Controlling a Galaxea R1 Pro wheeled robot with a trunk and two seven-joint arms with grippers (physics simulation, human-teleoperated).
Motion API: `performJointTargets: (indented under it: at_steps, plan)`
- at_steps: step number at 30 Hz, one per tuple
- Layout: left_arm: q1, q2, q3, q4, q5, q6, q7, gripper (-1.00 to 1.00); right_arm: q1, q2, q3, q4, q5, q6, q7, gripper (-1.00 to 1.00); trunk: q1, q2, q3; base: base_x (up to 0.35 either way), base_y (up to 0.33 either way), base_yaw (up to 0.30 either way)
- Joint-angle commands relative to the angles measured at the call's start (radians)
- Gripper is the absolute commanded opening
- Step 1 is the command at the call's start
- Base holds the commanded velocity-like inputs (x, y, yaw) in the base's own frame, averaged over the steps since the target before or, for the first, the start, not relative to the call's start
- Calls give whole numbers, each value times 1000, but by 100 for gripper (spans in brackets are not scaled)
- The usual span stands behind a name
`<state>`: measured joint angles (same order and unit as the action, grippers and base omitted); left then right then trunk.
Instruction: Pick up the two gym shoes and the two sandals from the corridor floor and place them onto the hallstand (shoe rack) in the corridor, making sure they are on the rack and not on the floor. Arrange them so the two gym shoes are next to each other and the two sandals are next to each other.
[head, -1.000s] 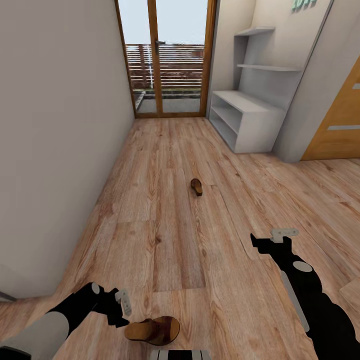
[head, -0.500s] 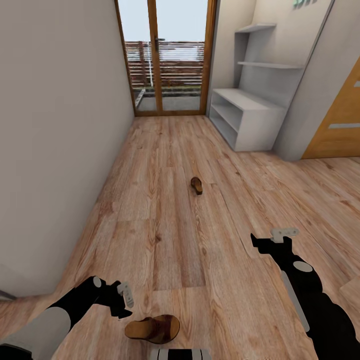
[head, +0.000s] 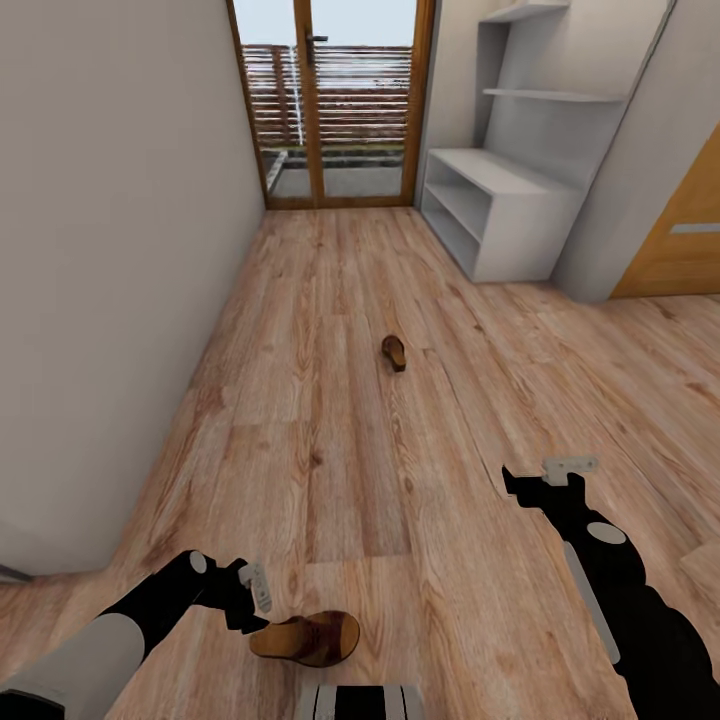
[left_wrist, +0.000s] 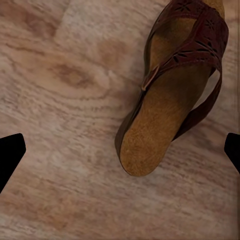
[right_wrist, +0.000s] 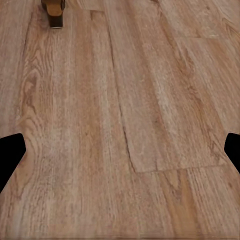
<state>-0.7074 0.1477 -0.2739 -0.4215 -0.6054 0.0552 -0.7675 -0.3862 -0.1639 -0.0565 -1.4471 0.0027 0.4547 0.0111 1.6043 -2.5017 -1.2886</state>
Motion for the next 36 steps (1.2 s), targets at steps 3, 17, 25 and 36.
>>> performJointTargets:
  at_steps: [3,17,25,36]
  plan:
    - [-1,-2,-2,-3,-2,7,-4,100,-1,0,0,-1,0,6,1,100,1,-1,-17,0,0,0]
    - [0,-6,-4,-3,-3,9,-4,100,-1,0,0,-1,0,6,1,100,6,-4,-82,0,0,0]
    - [-3,-9,-13,-18,-32,63,-2,100,0,0,1,-1,0,6,1,100,6,-4,-85,0,0,0]
    - [11,-8,-11,-155,-82,110,-1,100,0,0,0,-1,0,6,1,100,6,-4,-85,0,0,0]
